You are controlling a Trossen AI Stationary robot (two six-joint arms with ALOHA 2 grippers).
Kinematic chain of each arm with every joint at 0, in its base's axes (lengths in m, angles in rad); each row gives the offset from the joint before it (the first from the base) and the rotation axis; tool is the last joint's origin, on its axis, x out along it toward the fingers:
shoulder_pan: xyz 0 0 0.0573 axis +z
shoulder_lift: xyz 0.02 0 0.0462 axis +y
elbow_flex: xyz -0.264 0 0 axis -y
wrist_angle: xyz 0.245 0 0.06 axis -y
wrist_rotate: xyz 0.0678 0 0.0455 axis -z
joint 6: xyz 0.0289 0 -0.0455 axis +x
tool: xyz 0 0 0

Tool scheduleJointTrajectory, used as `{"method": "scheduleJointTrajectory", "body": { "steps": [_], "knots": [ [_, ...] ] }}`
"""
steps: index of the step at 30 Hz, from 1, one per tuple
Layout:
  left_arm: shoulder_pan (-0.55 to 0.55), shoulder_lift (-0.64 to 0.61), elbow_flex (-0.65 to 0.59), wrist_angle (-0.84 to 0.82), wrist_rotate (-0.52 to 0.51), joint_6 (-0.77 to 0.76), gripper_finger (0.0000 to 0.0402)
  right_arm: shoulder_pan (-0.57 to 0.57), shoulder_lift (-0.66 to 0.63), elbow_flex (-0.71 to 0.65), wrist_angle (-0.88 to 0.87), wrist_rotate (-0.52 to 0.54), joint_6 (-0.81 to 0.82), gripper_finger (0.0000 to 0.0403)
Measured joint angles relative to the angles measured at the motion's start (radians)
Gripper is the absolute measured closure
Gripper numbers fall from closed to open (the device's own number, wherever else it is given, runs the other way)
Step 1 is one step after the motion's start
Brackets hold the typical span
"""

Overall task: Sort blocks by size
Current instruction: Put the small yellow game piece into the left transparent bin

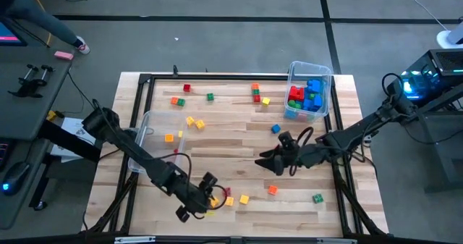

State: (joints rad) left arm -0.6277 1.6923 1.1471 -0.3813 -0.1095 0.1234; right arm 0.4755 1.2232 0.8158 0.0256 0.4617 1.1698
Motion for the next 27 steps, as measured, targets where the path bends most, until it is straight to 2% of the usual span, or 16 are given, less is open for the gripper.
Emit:
{"method": "scheduleJointTrajectory", "body": {
  "steps": [5, 16, 23, 27],
  "knots": [
    [0.002, 0.054, -0.004, 0.120, 0.008, 0.064, 0.0208, 0.004, 0.000, 0.000, 0.020, 0.048, 0.000, 0.0075],
    [0.007, 0.192, 0.009, 0.114, 0.023, 0.008, 0.0208, 0.000, 0.000, 0.000, 0.007, 0.089, -0.002, 0.0075],
    [0.018, 0.217, 0.009, 0.106, -0.074, 0.012, 0.0208, 0.000, 0.000, 0.000, -0.001, 0.088, -0.025, 0.0075],
    [0.026, 0.208, 0.010, 0.124, -0.086, 0.011, 0.0208, 0.000, 0.000, 0.000, -0.010, 0.083, -0.026, 0.0075]
  ]
}}
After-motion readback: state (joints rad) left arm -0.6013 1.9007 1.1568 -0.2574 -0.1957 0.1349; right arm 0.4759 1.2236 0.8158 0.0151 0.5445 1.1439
